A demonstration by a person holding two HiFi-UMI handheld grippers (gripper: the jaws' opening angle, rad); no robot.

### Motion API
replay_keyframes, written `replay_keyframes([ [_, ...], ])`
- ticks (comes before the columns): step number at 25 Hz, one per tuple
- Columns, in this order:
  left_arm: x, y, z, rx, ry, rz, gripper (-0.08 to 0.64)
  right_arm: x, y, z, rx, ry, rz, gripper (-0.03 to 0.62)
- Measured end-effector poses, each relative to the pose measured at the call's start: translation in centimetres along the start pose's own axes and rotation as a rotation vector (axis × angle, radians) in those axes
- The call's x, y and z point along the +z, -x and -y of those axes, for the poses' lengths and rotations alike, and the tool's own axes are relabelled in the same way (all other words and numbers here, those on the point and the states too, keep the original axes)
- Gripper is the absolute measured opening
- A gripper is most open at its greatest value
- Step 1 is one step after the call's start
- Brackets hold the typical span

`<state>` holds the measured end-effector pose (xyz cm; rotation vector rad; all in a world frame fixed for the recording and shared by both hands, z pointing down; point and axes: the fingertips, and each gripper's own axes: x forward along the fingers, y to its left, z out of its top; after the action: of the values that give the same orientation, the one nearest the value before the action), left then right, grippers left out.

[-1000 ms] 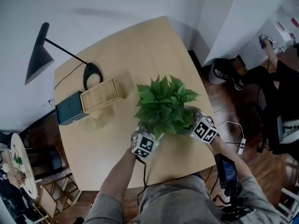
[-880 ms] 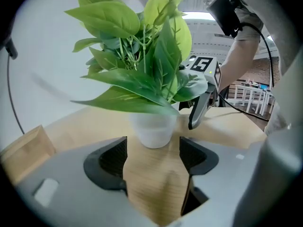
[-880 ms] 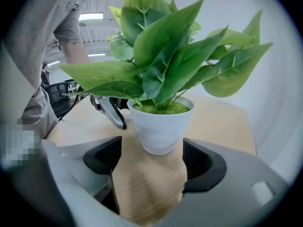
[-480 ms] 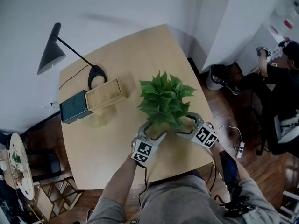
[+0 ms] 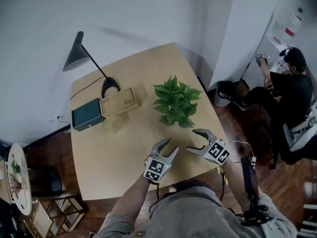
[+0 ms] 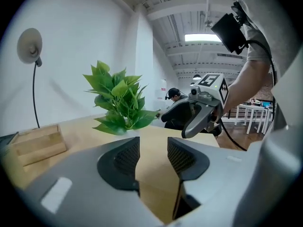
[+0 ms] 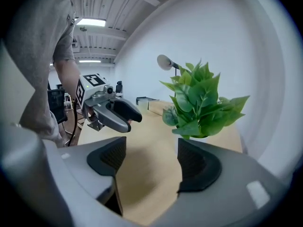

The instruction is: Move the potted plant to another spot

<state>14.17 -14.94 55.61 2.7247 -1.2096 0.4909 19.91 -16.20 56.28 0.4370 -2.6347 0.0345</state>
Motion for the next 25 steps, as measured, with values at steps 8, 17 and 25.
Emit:
replay_keyframes([
  [8, 2.2, 5.9, 2.1, 0.051, 0.033, 0.075, 0.009, 3.6, 2.1, -6.0, -0.017, -0.002, 0.072, 0.193],
  [17, 4.3, 10.6, 6.1, 0.044, 0.023, 0.143, 0.002, 5.5, 4.7, -11.7, -0.022, 0.005, 0.134, 0.006],
  [25, 5.1, 11.9, 7.7, 0.099, 0.050, 0.185, 0.002, 6.9, 7.0, -13.8, 0.030, 0.024, 0.183, 0.006],
])
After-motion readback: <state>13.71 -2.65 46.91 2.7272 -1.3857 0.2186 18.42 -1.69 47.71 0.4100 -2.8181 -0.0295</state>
